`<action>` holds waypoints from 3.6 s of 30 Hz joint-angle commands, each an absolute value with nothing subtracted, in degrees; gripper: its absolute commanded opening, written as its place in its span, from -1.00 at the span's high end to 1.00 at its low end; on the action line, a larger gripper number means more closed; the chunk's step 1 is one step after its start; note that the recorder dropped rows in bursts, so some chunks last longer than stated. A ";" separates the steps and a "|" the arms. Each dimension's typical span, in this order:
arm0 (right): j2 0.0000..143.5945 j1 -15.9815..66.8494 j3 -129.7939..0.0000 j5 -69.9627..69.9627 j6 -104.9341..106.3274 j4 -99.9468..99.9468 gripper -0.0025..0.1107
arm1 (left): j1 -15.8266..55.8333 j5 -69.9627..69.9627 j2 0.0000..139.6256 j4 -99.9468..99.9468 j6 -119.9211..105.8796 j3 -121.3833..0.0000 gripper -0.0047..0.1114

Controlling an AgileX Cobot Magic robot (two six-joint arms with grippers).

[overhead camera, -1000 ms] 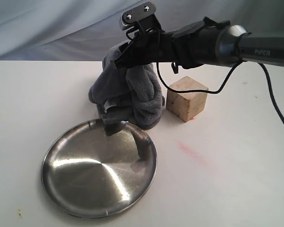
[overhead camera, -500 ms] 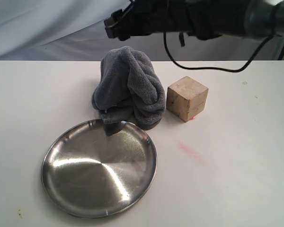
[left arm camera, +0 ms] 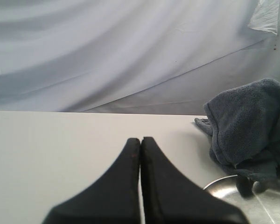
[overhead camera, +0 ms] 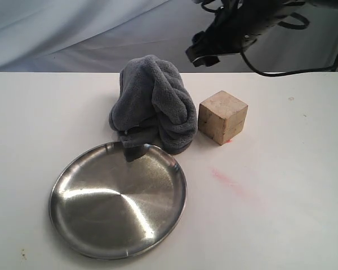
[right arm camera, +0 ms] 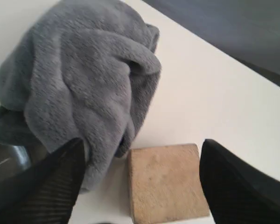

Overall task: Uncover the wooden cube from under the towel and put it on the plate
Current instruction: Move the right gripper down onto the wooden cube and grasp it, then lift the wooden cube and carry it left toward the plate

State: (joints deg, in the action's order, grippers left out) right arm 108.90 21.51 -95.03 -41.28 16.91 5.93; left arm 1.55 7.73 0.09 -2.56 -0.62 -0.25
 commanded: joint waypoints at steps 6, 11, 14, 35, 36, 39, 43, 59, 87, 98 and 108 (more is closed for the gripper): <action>108.44 20.57 -95.16 -45.87 18.24 1.29 -0.18 | 1.60 7.63 0.00 -2.52 -0.63 0.00 0.89; 108.44 20.57 -95.16 -48.06 18.24 0.00 -0.18 | 1.60 7.63 0.00 -2.52 -0.52 0.00 0.89; 108.44 20.57 -95.16 -49.25 18.13 0.00 -0.18 | 1.60 7.63 0.00 -2.52 -0.52 0.00 0.89; 117.11 20.45 -95.04 -48.42 16.70 -1.77 -0.83 | 1.60 7.63 0.00 -2.52 -0.52 0.00 0.89; 117.55 20.45 -95.04 -47.82 16.70 -1.98 -0.83 | 1.60 7.63 0.00 -2.52 -0.52 0.00 0.89; 118.80 20.45 -95.04 -45.92 16.70 -3.24 -0.83 | 1.60 7.63 0.00 -2.52 -0.52 0.00 0.89; 120.42 19.72 -95.04 -43.91 16.32 -3.91 -0.83 | 1.60 7.63 0.00 -2.52 -0.52 0.00 0.89; 125.49 18.26 -95.04 -40.48 16.19 -0.74 -0.83 | 1.60 7.63 0.00 -2.52 -0.52 0.00 0.89; 124.58 18.75 -95.41 -45.19 6.12 0.62 -0.18 | 1.60 7.63 0.00 -2.52 -0.52 0.00 0.89; 122.72 18.75 -95.41 -45.73 6.12 0.62 -0.03 | 1.60 7.63 0.00 -2.52 -0.52 0.00 0.89; 118.41 18.84 -95.41 -47.47 6.12 0.62 -0.03 | 1.60 7.63 0.00 -2.52 -0.52 0.00 0.89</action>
